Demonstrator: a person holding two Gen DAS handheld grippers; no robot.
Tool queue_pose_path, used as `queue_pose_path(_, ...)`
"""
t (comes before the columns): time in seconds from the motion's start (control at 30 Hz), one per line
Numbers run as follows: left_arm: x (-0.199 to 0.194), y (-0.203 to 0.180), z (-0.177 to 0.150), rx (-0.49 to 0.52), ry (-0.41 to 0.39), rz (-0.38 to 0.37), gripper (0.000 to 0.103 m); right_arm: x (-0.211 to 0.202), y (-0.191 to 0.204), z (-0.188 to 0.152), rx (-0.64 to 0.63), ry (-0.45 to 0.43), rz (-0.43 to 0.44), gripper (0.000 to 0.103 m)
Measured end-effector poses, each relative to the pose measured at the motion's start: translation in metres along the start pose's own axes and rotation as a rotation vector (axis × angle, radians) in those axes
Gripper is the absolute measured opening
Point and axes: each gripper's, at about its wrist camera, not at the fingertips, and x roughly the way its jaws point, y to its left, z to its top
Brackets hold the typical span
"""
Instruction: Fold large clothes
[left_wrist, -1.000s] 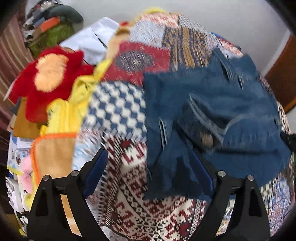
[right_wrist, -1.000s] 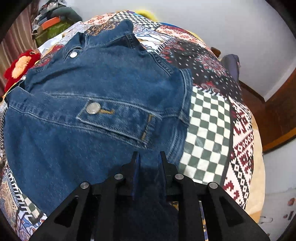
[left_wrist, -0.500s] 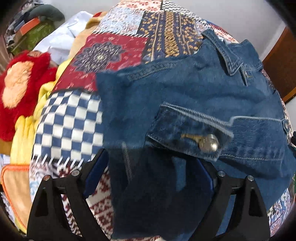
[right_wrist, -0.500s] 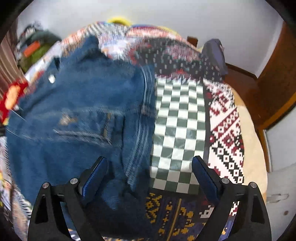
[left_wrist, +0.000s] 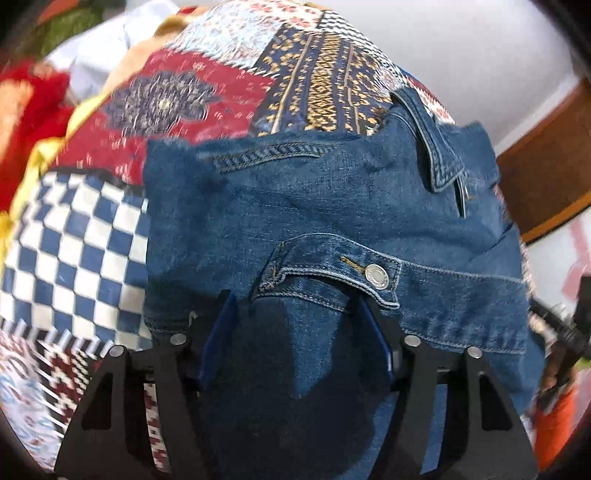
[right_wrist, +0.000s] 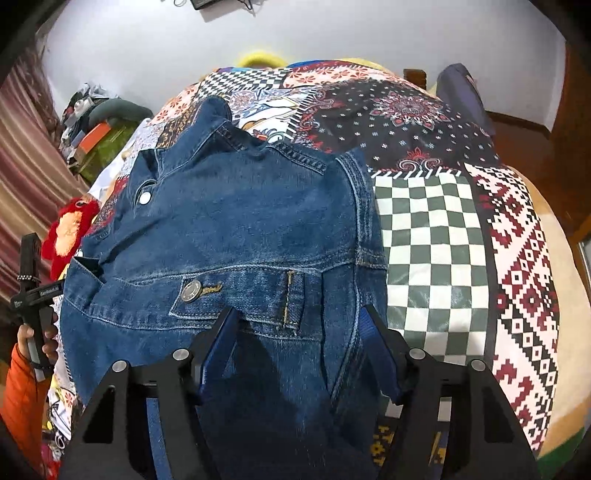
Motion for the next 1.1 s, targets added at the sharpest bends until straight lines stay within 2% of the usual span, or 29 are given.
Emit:
queue_pose_path(0.07, -0.004, -0.001, -0.002, 0.002, -0.018, -0.005, 0.055, -0.001, 0.003, -0.002, -0.015, 0.005, 0.021, 0.062)
queue_pose_path(0.13, -0.008, -0.005, -0.004, 0.009, -0.028, 0.001, 0.048, 0.005, 0.01, -0.005, -0.04, 0.051, 0.08, 0.052)
queue_pose_path(0.23, -0.014, -0.009, -0.007, 0.016, -0.036, 0.031, 0.027, 0.012, 0.016, -0.006, -0.069, 0.045, 0.035, 0.049)
queue_pose_path(0.3, -0.022, -0.011, -0.008, 0.017, -0.05, 0.053, 0.018, 0.013, 0.013, -0.003, -0.029, 0.036, 0.045, 0.04)
queue_pose_path(0.33, -0.027, -0.012, -0.01, 0.022, -0.056, 0.065, 0.016, 0.01, 0.013, -0.001, -0.014, 0.02, 0.046, 0.027)
queue_pose_path(0.37, -0.033, -0.014, -0.011, 0.034, -0.07, 0.081, 0.012, 0.005, 0.012, -0.002, -0.007, 0.005, 0.044, 0.021)
queue_pose_path(0.5, -0.065, -0.028, -0.008, 0.104, -0.154, 0.121, 0.012, -0.02, 0.019, 0.003, -0.012, -0.065, 0.013, 0.016)
queue_pose_path(0.7, -0.12, -0.045, -0.006, 0.131, -0.284, 0.135, 0.01, -0.079, 0.05, 0.03, -0.102, -0.224, -0.009, 0.014)
queue_pose_path(0.83, -0.151, -0.055, 0.004, 0.187, -0.42, 0.227, 0.008, -0.11, 0.076, 0.057, -0.177, -0.331, -0.047, 0.014)
queue_pose_path(0.87, -0.154, -0.054, 0.008, 0.185, -0.43, 0.246, 0.008, -0.116, 0.082, 0.067, -0.185, -0.351, -0.05, 0.014)
queue_pose_path(0.97, -0.154, -0.042, 0.032, 0.137, -0.426, 0.232, 0.008, -0.12, 0.091, 0.089, -0.193, -0.393, -0.067, 0.014)
queue_pose_path(1.1, -0.131, -0.031, 0.059, 0.107, -0.391, 0.239, 0.008, -0.099, 0.095, 0.117, -0.19, -0.402, -0.102, 0.014)
